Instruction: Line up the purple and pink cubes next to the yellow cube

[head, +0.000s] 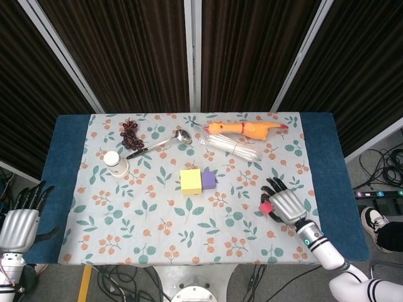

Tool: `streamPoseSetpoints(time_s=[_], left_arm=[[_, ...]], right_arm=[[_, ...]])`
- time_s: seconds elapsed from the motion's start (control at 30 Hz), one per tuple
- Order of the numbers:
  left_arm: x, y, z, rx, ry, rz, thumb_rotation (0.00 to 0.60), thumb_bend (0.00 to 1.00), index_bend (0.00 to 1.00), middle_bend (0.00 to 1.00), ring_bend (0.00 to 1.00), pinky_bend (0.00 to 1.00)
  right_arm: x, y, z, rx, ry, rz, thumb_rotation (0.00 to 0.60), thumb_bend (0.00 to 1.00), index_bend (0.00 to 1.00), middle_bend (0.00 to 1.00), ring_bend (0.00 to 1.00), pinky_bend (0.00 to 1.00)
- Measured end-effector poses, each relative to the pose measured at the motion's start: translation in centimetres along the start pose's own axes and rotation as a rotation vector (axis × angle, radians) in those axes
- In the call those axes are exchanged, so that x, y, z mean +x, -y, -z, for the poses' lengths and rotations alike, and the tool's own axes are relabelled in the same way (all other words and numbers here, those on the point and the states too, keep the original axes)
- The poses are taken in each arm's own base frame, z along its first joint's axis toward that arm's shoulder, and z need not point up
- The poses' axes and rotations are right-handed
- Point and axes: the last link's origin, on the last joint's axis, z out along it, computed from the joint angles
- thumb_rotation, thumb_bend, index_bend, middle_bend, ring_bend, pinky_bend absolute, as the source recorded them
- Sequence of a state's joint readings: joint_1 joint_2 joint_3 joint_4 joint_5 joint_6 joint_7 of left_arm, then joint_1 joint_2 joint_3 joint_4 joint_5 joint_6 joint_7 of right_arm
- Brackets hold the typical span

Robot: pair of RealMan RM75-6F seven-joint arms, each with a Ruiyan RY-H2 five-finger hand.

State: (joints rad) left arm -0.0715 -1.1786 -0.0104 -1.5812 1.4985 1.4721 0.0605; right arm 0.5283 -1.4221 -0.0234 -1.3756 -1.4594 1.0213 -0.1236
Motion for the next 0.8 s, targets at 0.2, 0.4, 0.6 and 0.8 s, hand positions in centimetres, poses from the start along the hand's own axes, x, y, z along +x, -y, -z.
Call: streamPoseSetpoints(time_s=[0.2,0.4,0.6,0.8], left_arm=[[0.0,0.1,0.0,-0.001,-0.004,0.006,0.600,0.00,0.15,0.12,0.10,0.09],[0.0,0.4,0.1,0.001,-0.006,0.008,0.600,0.00,0.15,0.13,0.10,0.09],[-0.2,0.5,0.1,0.001,-0.003,0.012,0.600,0.00,0.15,0.13,0.10,0.09],[-0.4,0.6,0.1,0.001,0.002,0.013,0.600,0.00,0.15,0.13,0.10,0.09]], right_arm=[[2.4,1.3,-3.5,-0.063,-0.032,-0.071,0.600,0.28,0.61,0.19,0.00,0.00],[2.8,4.1,-7.0,-0.104,-0.016,-0.133,0.600,0.25,0.60,0.18,0.00,0.00],[2.7,7.0,-10.0,-0.144,0.003,-0.166,0.600,0.24,0.59,0.17,0.00,0.00],[3.1,9.1,-12.3,-0.183,0.004,-0.180,0.600,0.24,0.56,0.16,0.00,0.00]])
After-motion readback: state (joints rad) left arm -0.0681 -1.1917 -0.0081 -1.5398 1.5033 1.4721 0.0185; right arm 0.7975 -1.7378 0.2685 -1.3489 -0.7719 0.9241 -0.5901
